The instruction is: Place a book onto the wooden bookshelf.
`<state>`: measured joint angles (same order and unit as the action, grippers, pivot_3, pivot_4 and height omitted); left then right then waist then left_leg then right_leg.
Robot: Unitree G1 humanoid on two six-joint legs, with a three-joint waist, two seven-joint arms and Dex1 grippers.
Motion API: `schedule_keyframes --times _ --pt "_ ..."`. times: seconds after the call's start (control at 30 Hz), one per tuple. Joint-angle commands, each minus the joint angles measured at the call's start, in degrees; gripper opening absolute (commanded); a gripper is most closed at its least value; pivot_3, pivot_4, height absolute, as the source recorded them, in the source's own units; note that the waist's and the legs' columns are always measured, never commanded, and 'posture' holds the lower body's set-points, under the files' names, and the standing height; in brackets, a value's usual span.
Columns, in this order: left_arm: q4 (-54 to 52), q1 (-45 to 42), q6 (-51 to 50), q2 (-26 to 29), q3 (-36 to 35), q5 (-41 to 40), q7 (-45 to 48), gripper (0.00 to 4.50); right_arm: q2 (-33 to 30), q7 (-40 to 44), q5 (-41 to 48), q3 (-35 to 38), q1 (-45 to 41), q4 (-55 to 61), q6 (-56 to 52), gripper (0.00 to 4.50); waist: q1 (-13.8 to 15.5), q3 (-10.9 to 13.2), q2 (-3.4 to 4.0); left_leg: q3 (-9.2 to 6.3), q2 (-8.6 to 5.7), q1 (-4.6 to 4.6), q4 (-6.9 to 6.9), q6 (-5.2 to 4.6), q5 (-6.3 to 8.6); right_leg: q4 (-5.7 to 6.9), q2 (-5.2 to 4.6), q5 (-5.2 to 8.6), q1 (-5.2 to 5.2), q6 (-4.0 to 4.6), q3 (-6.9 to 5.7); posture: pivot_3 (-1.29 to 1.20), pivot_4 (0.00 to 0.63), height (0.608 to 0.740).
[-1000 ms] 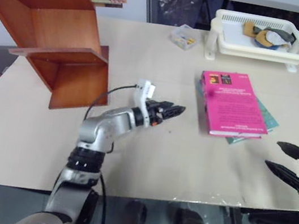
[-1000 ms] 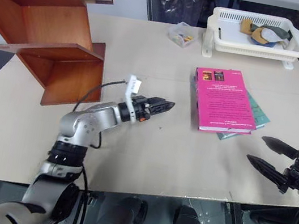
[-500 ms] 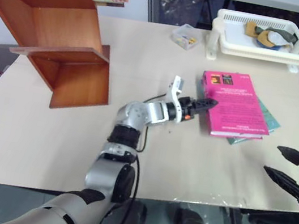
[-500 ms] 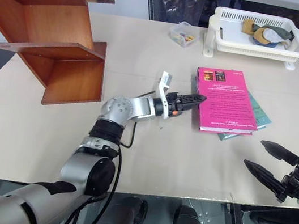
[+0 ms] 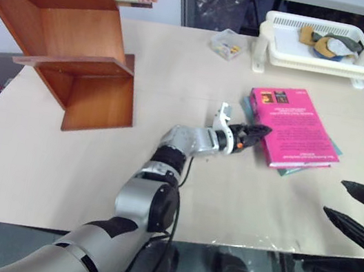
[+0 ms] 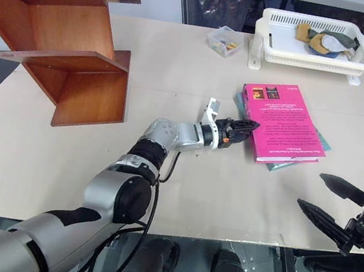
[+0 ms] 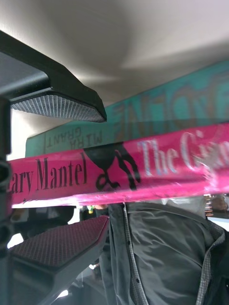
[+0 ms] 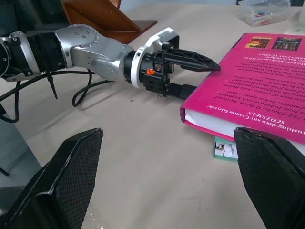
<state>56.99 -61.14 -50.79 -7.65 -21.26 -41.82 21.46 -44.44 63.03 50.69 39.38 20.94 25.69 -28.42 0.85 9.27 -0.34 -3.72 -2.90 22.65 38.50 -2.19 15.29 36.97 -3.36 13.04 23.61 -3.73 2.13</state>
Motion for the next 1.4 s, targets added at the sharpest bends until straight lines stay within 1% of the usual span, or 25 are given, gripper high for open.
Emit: schedule_keyframes --times 0.03,0.07,0.13,0.2,0.23,0.3,0.4,0.6,0.73,0.83,0.87,0.9,1.0,1.1,1.23,1.4 --pt "1.0 -1.9 0.3 -1.1 -1.3 -0.4 0.9 3.44 -0.2 0.1 0.6 2.7 -0.2 0.8 1.3 4.50 -0.1 0.0 0.00 0.00 0.00 0.00 0.00 0.00 0.00 0.00 0.00 0.00 0.00 0.00 0.00 0.00 0.150 0.740" --pt "1.3 -2.0 0.3 -1.2 -1.7 -0.4 0.8 3.05 -0.3 0.1 0.5 2.6 -0.4 0.5 1.4 4.50 -0.1 0.0 0.00 0.01 0.00 0.00 0.00 0.00 0.00 0.00 0.00 0.00 0.00 0.00 0.01 0.00 0.150 0.740" --pt "1.5 -2.0 0.4 -1.2 -2.3 -0.6 0.8 2.70 -0.4 0.3 0.1 2.1 -0.8 -0.1 1.7 4.50 0.0 0.0 0.00 0.00 0.00 0.00 0.00 0.00 0.00 0.00 0.00 0.00 0.00 -0.01 0.01 0.00 0.150 0.740" --pt "1.4 -1.8 0.1 -1.0 -2.6 -0.5 0.8 1.82 -0.5 0.4 0.0 1.7 -1.1 -0.4 1.8 4.50 0.0 0.0 0.00 0.01 0.00 0.00 0.00 0.00 0.00 0.00 0.00 -0.01 0.00 -0.01 0.01 0.00 0.150 0.740" --pt "1.0 -1.5 -0.3 -0.8 -2.7 -0.5 0.9 1.49 -0.6 0.5 -0.1 1.5 -1.4 -0.6 1.8 4.50 0.0 0.0 0.00 0.01 0.00 0.00 0.00 0.00 0.00 0.00 0.00 -0.01 0.00 -0.01 0.01 0.00 0.150 0.740" --pt "0.3 -1.1 -1.2 -0.5 -2.8 -0.5 1.1 1.49 -0.7 0.7 -0.4 1.2 -1.7 -1.0 2.0 4.50 0.0 0.0 0.00 0.00 0.01 0.00 0.00 0.01 -0.01 0.00 0.00 -0.01 0.00 -0.01 0.01 0.00 0.150 0.740" --pt "-3.9 1.2 -5.9 1.0 -3.2 -1.6 0.1 1.49 -0.8 0.9 -0.7 0.7 -2.3 -1.3 2.2 4.50 -0.1 0.0 0.01 0.00 0.01 0.00 0.00 0.03 -0.02 0.00 0.00 -0.01 0.00 -0.01 0.01 0.00 0.150 0.740" --pt "-17.4 8.7 -15.5 2.9 -4.8 -4.5 -4.9 1.49 -0.7 1.2 -1.3 0.2 -2.7 -1.6 2.5 4.50 -0.2 0.0 0.04 0.01 0.08 -0.04 -0.01 0.06 -0.03 0.07 0.02 -0.01 0.02 -0.01 0.09 0.00 0.150 0.740" --pt "-24.5 13.0 -18.5 3.1 -5.6 -6.2 -7.6 1.49 -0.5 1.2 -1.7 -0.4 -3.1 -1.8 2.9 4.50 -0.1 0.0 0.04 0.04 0.06 -0.08 -0.01 0.07 -0.03 0.11 -0.03 -0.01 0.01 -0.01 0.14 0.00 0.150 0.740" --pt "-29.0 15.2 -21.5 2.8 -5.9 -8.1 -8.7 2.30 -0.8 1.5 -2.0 -1.0 -3.8 -2.3 2.9 4.50 0.0 0.0 0.04 0.04 0.04 -0.08 0.00 0.07 -0.03 0.12 -0.06 -0.02 0.01 -0.01 0.13 0.00 0.150 0.740" --pt "-29.7 15.4 -22.0 2.7 -5.9 -8.3 -9.3 2.85 -0.9 1.6 -2.0 -1.0 -4.0 -2.4 2.9 4.50 0.0 0.0 0.03 0.05 0.03 -0.08 0.00 0.07 -0.03 0.12 -0.06 -0.02 0.01 -0.01 0.13 0.00 0.150 0.740" --pt "-30.1 15.6 -22.3 2.7 -6.1 -8.4 -9.7 3.23 -1.0 1.7 -2.1 -1.0 -4.2 -2.6 2.9 4.50 0.0 0.0 0.03 0.05 0.02 -0.08 0.00 0.07 -0.03 0.12 -0.06 -0.02 0.02 -0.01 0.13 0.00 0.150 0.740" --pt "-28.9 15.4 -21.7 3.2 -7.2 -8.7 -10.5 3.23 -1.3 2.0 -2.3 -1.1 -4.7 -3.0 2.9 4.50 0.0 0.0 0.04 0.05 0.01 -0.08 0.00 0.07 -0.03 0.12 -0.07 -0.02 0.01 -0.02 0.12 0.00 0.150 0.740" --pt "-24.9 14.0 -17.9 3.8 -7.8 -7.6 -10.5 3.23 -1.3 2.0 -2.6 -1.8 -5.4 -3.2 3.1 4.50 0.0 0.0 0.04 0.06 0.01 -0.08 0.00 0.07 -0.03 0.12 -0.07 -0.02 0.01 -0.01 0.12 0.00 0.150 0.740" --pt "-21.3 11.8 -14.1 3.7 -6.8 -6.9 -7.9 3.23 -1.5 1.9 -3.0 -2.2 -6.2 -3.4 3.2 4.50 0.0 0.0 0.04 0.07 0.01 -0.08 0.00 0.08 -0.04 0.12 -0.06 -0.02 0.01 -0.02 0.12 0.00 0.150 0.740" --pt "-19.2 10.9 -12.8 3.6 -5.9 -6.6 -6.1 3.23 -1.7 1.9 -3.3 -2.1 -6.7 -3.6 3.0 4.50 0.0 0.0 0.03 0.07 0.00 -0.07 0.00 0.08 -0.04 0.12 -0.06 -0.02 0.01 -0.02 0.11 0.00 0.150 0.740"
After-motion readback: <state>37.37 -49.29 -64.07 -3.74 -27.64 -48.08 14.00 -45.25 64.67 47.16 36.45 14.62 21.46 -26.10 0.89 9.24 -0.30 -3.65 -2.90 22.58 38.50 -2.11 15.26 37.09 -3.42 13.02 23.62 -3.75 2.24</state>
